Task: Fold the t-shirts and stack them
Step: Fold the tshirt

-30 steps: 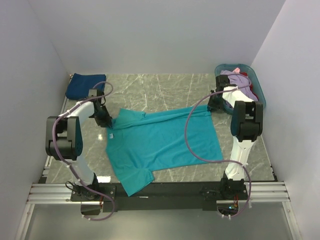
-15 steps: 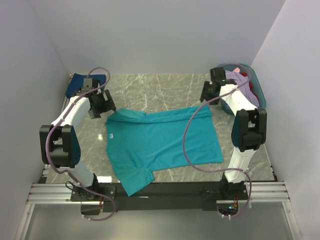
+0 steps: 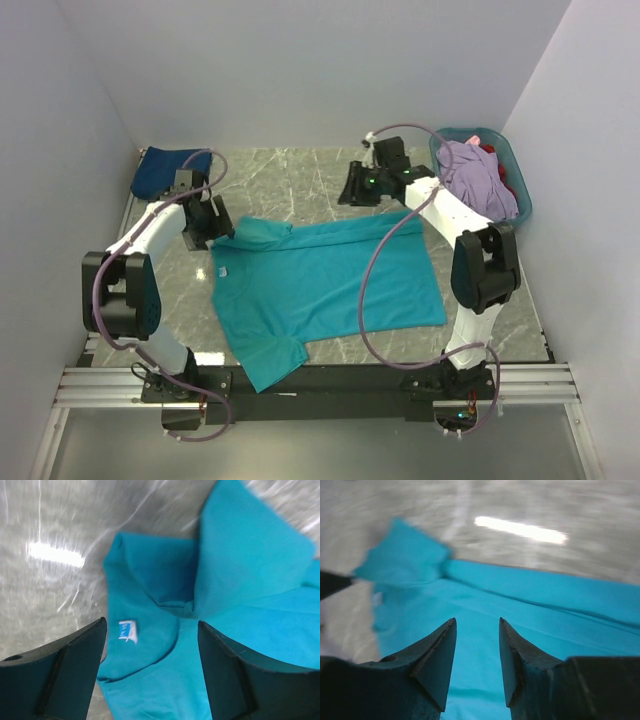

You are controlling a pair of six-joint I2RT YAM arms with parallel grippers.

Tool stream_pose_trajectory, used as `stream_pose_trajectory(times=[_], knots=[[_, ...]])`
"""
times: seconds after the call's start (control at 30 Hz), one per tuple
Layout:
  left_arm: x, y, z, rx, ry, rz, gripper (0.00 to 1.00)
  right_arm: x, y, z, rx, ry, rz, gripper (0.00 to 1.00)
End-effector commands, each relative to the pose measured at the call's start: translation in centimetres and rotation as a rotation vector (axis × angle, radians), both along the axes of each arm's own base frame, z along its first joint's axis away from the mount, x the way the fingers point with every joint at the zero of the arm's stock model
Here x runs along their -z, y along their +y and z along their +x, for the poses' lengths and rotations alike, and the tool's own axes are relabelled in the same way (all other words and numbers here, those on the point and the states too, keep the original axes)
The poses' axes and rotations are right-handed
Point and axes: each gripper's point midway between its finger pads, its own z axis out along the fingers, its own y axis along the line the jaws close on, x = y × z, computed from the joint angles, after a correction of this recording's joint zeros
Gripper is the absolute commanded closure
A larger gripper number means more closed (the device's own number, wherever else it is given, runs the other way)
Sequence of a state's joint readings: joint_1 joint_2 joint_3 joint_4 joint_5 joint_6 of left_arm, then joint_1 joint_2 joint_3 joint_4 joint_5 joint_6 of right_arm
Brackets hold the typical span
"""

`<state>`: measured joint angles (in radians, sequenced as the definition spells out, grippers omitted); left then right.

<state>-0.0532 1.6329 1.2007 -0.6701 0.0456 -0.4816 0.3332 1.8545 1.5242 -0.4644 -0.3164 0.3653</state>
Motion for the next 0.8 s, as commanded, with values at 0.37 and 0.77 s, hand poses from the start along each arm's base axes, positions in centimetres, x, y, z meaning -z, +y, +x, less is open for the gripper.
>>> stream_pose_trajectory(times=[0.37,0.77], knots=[[1.5,0.6,-3.3,-0.066,-0.025,0.010,0.26,-1.4,18.9,-4.3,-0.391,0.028,0.450,0.56],[1.4,0.3,-3.8,-0.062,-0.021,-0.008,0.25,9.6,21.6,-5.0,-0.323,0.227,0.386,0.56]])
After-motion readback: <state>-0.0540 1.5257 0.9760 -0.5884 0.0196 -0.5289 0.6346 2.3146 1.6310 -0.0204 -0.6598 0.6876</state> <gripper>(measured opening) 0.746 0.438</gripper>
